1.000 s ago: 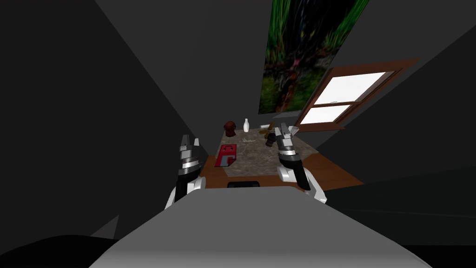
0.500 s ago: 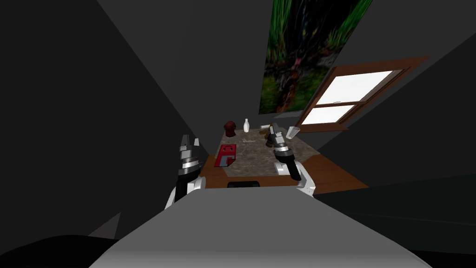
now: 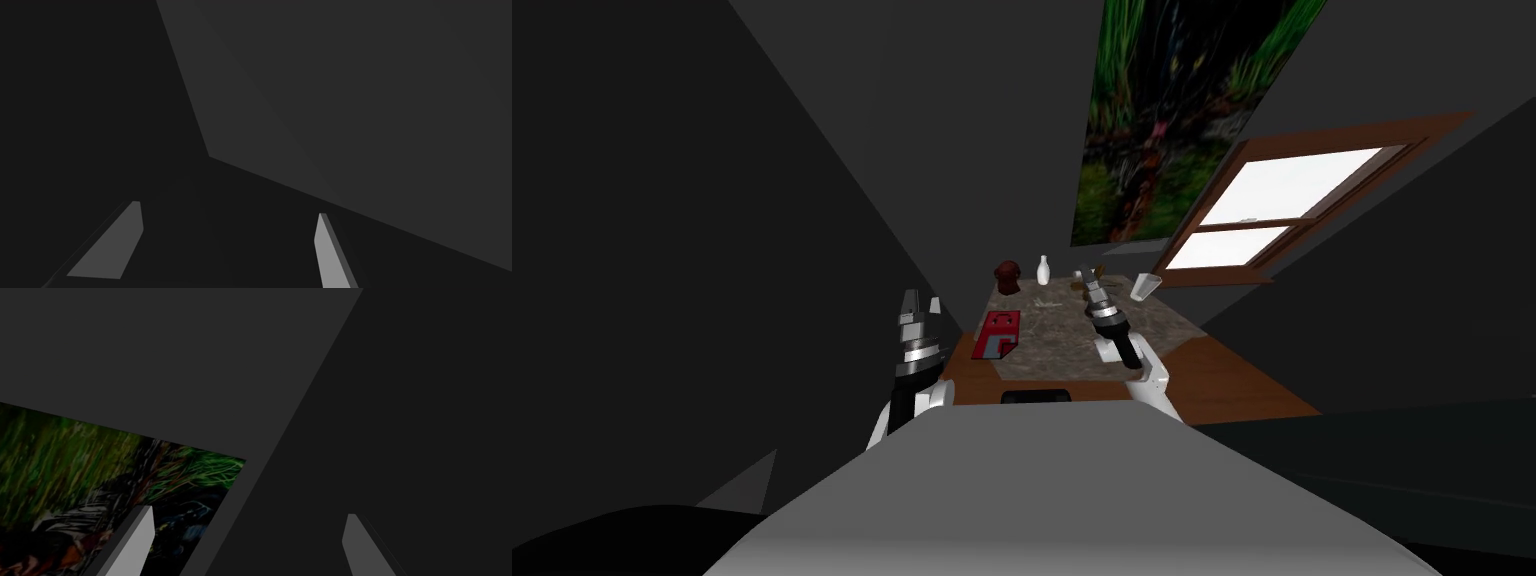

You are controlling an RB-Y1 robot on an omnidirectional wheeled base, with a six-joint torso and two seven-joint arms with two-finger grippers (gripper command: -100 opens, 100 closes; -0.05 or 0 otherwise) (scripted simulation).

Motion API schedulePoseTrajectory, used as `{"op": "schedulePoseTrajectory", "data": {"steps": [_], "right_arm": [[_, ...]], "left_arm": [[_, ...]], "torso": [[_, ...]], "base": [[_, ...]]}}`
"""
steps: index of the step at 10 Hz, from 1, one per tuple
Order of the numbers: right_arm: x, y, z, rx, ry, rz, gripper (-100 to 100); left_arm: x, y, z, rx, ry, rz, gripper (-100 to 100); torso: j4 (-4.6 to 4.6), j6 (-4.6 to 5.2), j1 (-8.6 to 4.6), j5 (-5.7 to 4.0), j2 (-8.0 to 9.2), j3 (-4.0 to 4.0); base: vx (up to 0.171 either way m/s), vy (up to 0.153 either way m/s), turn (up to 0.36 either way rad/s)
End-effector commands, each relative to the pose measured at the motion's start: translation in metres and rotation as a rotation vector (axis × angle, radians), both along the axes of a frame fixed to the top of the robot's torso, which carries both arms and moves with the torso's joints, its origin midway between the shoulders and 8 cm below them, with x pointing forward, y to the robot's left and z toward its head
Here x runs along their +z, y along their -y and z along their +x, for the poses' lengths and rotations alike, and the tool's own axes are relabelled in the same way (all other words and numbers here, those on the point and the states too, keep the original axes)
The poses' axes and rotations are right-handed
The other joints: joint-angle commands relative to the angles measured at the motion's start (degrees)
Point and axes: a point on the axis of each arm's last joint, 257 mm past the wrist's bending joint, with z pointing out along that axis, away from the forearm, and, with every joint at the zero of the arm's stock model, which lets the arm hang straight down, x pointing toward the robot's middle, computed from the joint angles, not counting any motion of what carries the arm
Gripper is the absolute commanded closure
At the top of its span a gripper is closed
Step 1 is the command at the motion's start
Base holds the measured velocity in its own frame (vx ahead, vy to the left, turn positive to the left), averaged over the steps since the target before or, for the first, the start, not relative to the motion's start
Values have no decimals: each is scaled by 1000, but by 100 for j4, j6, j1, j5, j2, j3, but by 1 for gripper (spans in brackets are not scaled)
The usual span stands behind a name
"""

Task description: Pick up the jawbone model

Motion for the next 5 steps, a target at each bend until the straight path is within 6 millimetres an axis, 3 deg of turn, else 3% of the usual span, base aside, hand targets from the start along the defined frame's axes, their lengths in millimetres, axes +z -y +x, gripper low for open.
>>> {"op": "schedulePoseTrajectory", "data": {"steps": [1, 4, 5], "right_arm": [[-4, -7, 10, 8, 4, -27, -100], [-11, -35, 31, 33, 25, -143, -100], [-14, -36, 38, 34, 16, -144, -100]], "left_arm": [[0, 0, 0, 0, 0, 0, 0], [0, 0, 0, 0, 0, 0, 0], [0, 0, 0, 0, 0, 0, 0]], "torso": [[0, 0, 0, 0, 0, 0], [0, 2, 2, 0, 0, 0], [0, 1, 2, 0, 0, 0]], "base": [[11, -19, 34], [13, -17, 54], [13, -15, 42]]}}
